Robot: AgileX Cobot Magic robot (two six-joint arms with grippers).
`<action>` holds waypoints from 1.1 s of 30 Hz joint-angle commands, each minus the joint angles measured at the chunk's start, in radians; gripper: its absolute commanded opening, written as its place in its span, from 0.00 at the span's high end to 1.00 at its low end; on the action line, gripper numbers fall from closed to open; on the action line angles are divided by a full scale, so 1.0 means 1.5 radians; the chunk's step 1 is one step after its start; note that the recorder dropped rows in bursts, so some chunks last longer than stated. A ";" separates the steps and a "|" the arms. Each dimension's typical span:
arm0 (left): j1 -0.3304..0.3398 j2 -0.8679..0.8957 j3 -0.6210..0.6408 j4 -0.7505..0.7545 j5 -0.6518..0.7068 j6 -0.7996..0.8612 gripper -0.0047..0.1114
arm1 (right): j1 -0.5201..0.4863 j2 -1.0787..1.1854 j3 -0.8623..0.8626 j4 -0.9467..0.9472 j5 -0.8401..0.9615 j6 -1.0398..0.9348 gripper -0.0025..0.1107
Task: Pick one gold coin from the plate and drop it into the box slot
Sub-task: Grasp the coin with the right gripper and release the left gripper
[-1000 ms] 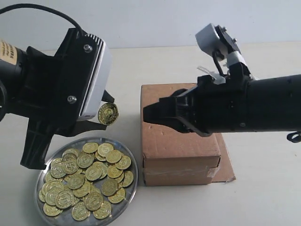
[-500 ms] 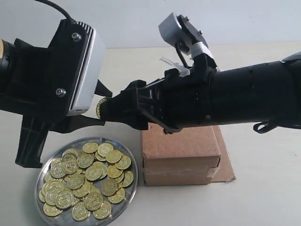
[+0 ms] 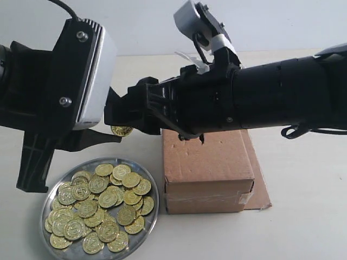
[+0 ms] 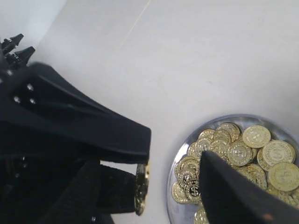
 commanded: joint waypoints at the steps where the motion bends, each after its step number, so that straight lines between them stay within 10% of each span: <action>1: -0.001 -0.004 0.000 -0.014 -0.006 -0.003 0.68 | 0.002 0.004 -0.018 0.006 0.007 0.009 0.45; 7: -0.001 -0.004 0.000 -0.014 -0.008 -0.003 0.68 | 0.002 0.005 -0.018 0.006 0.015 0.014 0.49; 20: -0.001 -0.005 0.000 -0.014 -0.010 -0.002 0.68 | 0.002 0.005 -0.018 0.006 0.017 0.025 0.98; 33: -0.001 -0.005 0.000 0.031 -0.001 -0.030 0.52 | 0.002 -0.002 -0.018 0.006 -0.059 0.037 0.98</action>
